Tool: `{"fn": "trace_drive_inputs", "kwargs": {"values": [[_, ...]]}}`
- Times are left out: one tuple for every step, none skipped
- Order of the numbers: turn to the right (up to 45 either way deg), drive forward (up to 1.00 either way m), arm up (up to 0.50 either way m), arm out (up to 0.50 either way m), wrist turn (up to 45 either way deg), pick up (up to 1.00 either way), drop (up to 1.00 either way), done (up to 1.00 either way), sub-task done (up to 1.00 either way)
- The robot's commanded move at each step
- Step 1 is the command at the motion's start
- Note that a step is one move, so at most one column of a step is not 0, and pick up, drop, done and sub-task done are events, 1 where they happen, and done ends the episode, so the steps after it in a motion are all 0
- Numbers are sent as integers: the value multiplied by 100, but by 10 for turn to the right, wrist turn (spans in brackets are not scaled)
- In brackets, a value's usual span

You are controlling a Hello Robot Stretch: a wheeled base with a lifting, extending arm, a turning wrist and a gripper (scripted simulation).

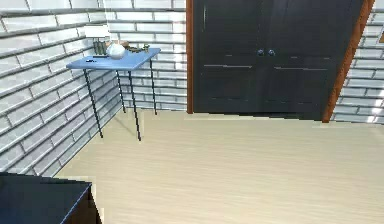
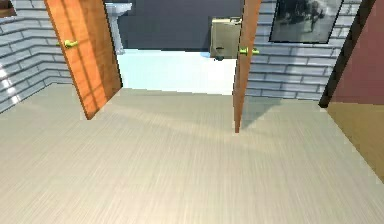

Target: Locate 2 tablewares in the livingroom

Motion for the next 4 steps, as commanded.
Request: {"fn": "trace_drive_inputs", "kwargs": {"values": [[90, 0, 0, 0, 0, 0, 0, 0, 0], [0, 40, 0, 0, 0, 0, 0, 0, 0], [0, 50, 0, 0, 0, 0, 0, 0, 0], [-300, 0, 0, 0, 0, 0, 0, 0, 0]]}}
